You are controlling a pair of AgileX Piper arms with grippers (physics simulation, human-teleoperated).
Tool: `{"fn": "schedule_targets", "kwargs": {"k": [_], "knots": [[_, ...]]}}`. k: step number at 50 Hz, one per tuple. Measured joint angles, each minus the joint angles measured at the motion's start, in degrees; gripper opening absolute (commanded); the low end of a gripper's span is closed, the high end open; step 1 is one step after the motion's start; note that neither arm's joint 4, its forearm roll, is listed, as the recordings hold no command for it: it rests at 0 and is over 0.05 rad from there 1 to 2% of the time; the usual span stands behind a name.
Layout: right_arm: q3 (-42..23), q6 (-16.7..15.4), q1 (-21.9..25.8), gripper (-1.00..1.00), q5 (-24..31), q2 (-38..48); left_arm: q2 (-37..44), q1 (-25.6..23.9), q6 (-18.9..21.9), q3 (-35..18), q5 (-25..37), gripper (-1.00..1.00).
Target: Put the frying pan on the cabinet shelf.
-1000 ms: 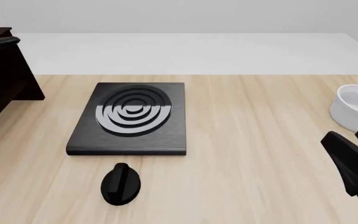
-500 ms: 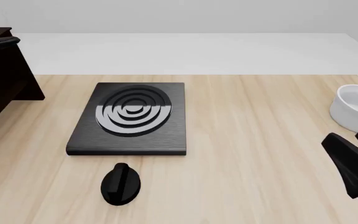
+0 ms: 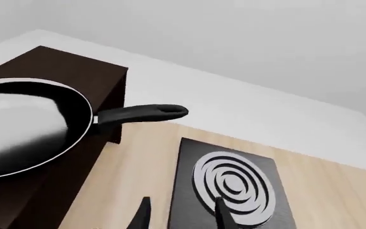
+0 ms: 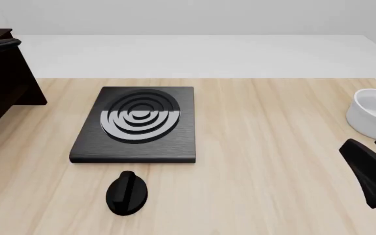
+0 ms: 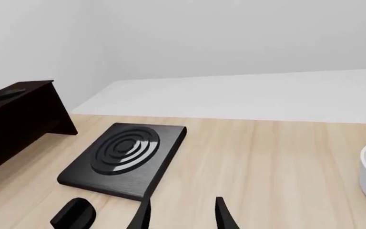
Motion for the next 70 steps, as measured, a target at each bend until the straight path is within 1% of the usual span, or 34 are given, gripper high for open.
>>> {"fn": "schedule_targets", "kwargs": {"k": [11,25,35,44,56,62,70], "knots": [[0.0,0.0,0.0,1.0,0.0,0.0,-4.3,-0.6,5.2,2.5,3.0,1.0],[0.0,0.0,-0.1,1.0,0.0,-0.1,-13.4,-1.8,8.1,3.8,11.2,1.0],[0.0,-0.1,-0.1,1.0,0.1,-0.1,-19.4,-2.7,8.2,2.7,17.7,1.0],[-0.1,-0.2,-0.1,1.0,0.4,-0.3,-22.1,-3.4,8.9,1.6,21.1,1.0],[-0.2,-0.3,-0.1,1.0,0.9,-0.7,-23.4,-2.6,9.7,0.5,22.8,1.0],[-0.3,-0.3,-0.2,1.0,1.3,-1.0,-23.6,-2.5,8.8,0.8,22.6,1.0],[-0.4,-0.3,-0.3,1.0,1.6,-1.4,-23.8,-2.5,9.0,1.8,21.9,1.0]]}}
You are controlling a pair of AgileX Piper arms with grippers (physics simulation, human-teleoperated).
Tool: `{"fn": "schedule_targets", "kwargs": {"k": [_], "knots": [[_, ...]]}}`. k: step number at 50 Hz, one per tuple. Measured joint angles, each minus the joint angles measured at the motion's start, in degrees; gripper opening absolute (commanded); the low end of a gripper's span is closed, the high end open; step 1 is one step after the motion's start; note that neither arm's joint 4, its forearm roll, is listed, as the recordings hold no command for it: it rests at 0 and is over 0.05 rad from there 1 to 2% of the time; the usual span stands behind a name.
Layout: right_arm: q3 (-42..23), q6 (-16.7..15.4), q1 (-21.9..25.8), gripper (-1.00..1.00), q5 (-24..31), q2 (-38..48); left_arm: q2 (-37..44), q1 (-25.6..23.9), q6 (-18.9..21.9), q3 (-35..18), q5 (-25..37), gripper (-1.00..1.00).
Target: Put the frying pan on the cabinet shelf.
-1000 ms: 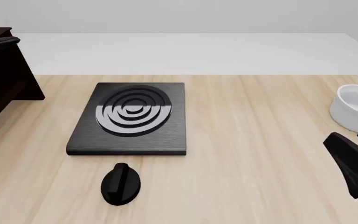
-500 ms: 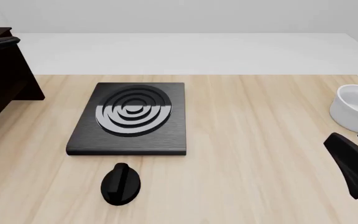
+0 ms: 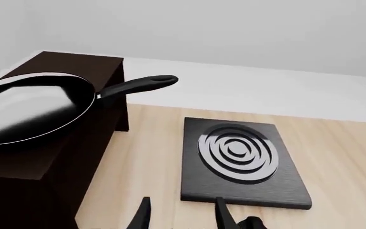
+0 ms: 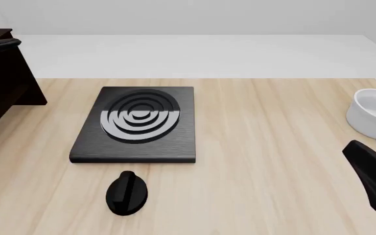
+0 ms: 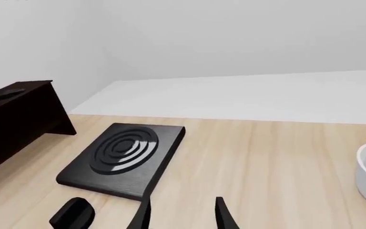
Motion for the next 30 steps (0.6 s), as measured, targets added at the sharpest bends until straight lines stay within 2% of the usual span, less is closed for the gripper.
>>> {"fn": "schedule_targets", "kwargs": {"k": [16,30], "knots": [[0.0,-0.4,-0.3,1.0,0.1,-0.3,-0.1,-0.6,1.4,0.6,-0.4,1.0],[-1.2,-1.9,-3.8,1.0,2.4,-2.6,-0.1,1.5,4.7,0.0,-0.4,1.0]]}}
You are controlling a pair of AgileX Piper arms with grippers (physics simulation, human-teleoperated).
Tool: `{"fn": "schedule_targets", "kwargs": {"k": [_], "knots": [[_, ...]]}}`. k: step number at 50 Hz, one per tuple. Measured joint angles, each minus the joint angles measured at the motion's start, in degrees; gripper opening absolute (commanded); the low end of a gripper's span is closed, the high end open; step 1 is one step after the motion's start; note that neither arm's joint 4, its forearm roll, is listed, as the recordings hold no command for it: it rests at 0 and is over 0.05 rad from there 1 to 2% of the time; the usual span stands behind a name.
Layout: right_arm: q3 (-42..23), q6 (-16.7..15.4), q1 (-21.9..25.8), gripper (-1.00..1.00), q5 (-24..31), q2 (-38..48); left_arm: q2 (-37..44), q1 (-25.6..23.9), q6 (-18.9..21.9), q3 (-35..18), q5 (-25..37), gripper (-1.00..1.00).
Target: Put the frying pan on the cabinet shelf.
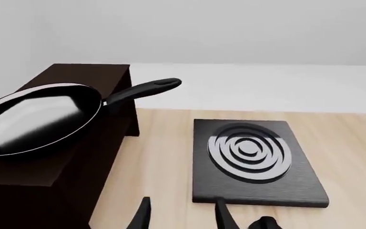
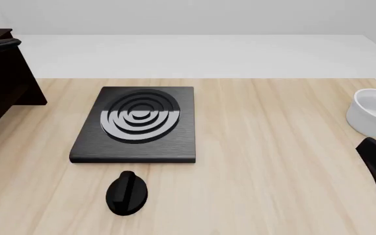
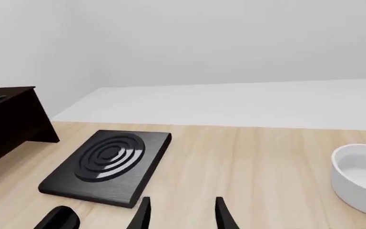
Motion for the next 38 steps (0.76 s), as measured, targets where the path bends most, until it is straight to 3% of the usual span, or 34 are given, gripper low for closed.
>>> {"fn": "schedule_targets", "kwargs": {"k": [8,23,38], "knots": [[-1.9,-1.1,-1.8,1.0,1.9,-0.9,0.0,0.8,1.7,-5.7,4.1,1.0],[-10.2,-4.0,-3.2,1.0,8.3,0.6,0.0,-2.1,1.7,-17.3,14.0,1.0],[-18.4,-6.5,-2.2,1.0,14.9,3.6,0.0,-2.9,3.0,-23.5,21.0,1.0]]}}
